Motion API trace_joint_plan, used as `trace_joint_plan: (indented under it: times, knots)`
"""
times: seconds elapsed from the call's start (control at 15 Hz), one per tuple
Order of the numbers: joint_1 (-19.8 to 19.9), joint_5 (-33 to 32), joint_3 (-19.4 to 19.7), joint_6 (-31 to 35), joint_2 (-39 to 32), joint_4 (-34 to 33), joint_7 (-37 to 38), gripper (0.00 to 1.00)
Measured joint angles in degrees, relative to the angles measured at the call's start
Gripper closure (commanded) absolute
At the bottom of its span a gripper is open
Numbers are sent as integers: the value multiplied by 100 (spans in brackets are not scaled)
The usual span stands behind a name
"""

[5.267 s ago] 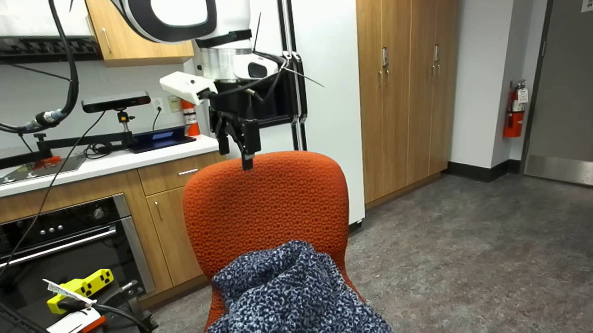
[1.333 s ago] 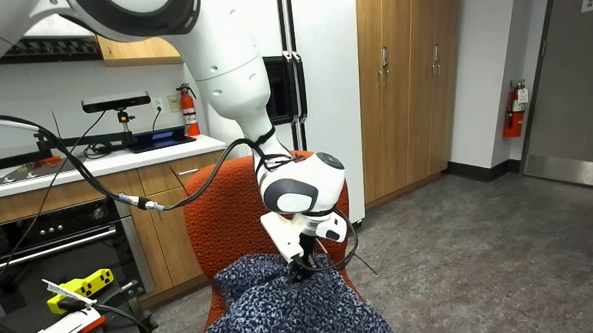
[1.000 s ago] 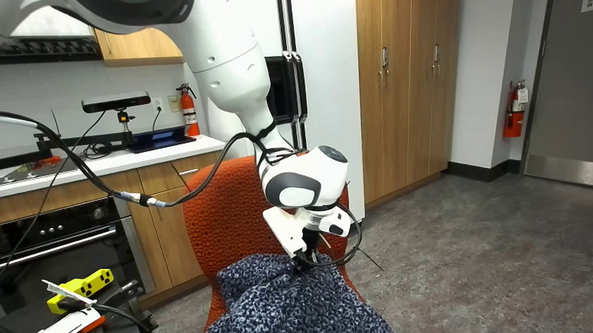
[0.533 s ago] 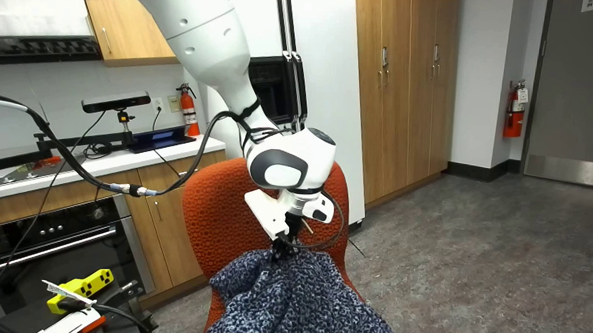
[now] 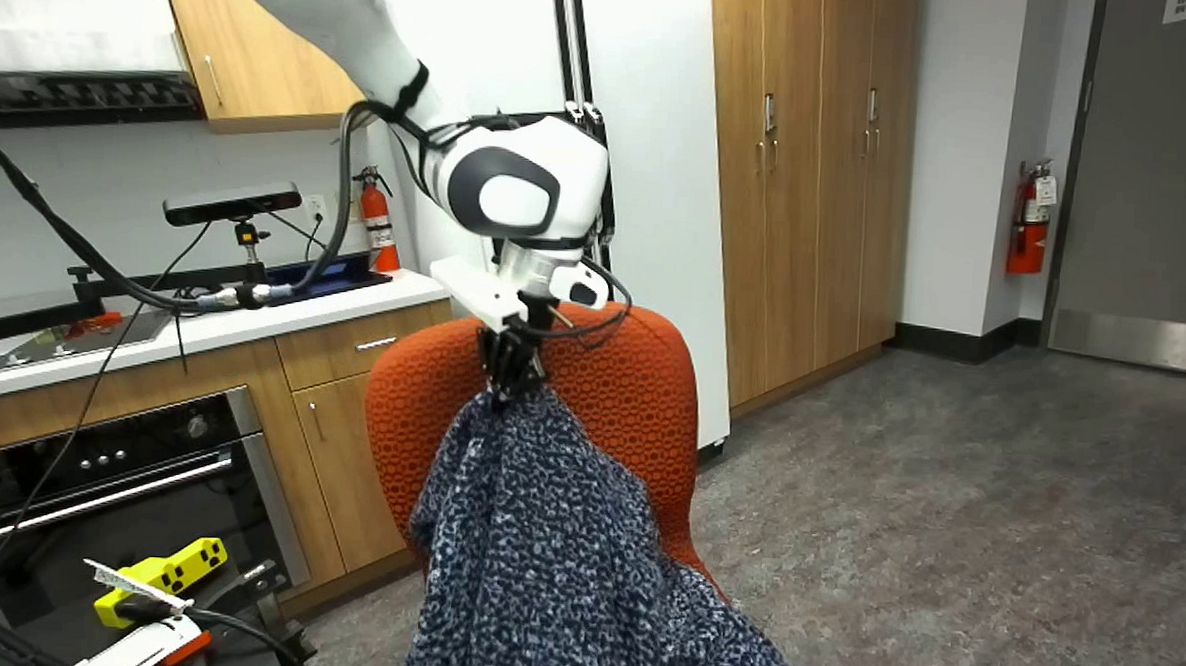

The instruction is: Hang the fleece blanket on the backrest of the chair

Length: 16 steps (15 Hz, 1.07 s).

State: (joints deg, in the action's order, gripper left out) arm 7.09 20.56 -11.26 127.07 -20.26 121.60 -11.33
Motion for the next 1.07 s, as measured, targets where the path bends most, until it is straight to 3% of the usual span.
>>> trace_joint_plan:
  times: [0.27,0.53,1.07]
  knots:
    - [-491,-393,52,-615,887,-180,585,98]
    - [-905,-942,63,-1168,1433,-764,1219,98]
    - [-2010,-2876,-169,-1926,1071,-2579,2426,98]
